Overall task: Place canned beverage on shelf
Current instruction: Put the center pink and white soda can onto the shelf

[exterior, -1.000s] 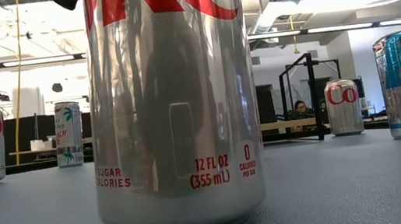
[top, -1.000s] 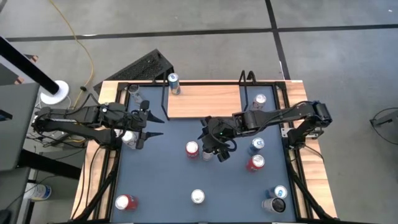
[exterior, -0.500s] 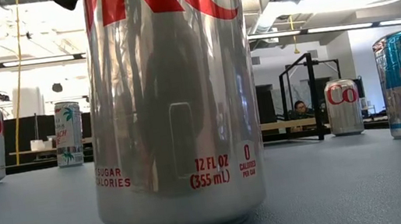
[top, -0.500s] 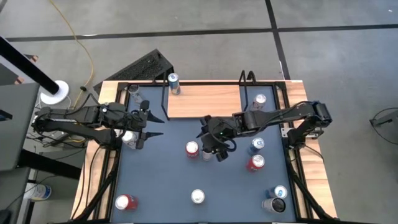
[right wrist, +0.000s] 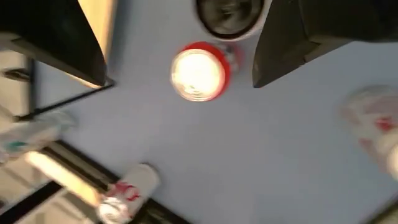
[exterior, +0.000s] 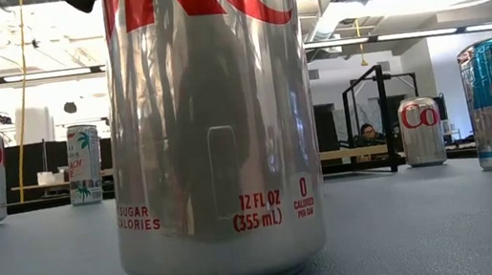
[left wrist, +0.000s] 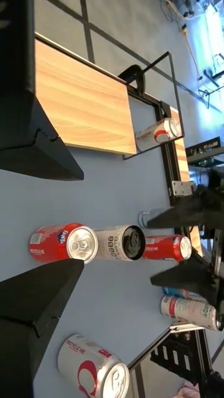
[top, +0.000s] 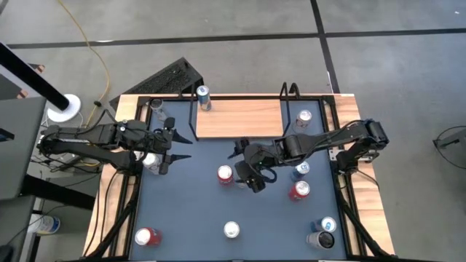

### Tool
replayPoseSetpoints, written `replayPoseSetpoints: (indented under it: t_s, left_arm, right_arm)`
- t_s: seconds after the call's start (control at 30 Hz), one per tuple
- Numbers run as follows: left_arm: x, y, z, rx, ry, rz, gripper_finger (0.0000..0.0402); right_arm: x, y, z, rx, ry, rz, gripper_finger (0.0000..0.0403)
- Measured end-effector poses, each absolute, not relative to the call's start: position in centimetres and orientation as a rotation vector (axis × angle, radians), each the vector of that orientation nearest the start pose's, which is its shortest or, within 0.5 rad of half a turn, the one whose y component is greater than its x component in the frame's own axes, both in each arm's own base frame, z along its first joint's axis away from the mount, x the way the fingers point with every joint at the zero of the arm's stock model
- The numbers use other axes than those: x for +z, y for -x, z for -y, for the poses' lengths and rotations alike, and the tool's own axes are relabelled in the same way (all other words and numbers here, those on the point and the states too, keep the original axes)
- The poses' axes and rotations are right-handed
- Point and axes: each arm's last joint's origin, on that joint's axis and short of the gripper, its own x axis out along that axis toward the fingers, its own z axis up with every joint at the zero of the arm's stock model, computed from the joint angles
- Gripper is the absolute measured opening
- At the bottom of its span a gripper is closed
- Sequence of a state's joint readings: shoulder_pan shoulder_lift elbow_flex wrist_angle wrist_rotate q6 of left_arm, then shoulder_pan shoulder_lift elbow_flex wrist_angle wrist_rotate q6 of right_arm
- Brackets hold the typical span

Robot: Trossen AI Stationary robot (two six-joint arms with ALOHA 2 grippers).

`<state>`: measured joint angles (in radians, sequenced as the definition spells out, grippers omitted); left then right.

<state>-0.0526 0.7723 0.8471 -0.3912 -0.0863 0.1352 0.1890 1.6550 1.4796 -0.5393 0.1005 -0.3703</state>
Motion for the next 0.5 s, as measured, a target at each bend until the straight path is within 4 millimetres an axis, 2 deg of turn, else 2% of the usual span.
replayPoseSetpoints:
  t_s: [0.2,0.5]
  left_arm:
    - [33.6,-16.2,0.6,0.012,-0.156,-0.318,0.0208]
    - [33.6,-16.2,0.6,0.012,-0.155,-0.318,0.0208]
  right_arm:
    - [31.5,-35.8,-6.1,0.297,0.393,-0.74,0.0397]
    - [31.2,-35.6,-5.3,0.383,0.418,-0.767,0.0396]
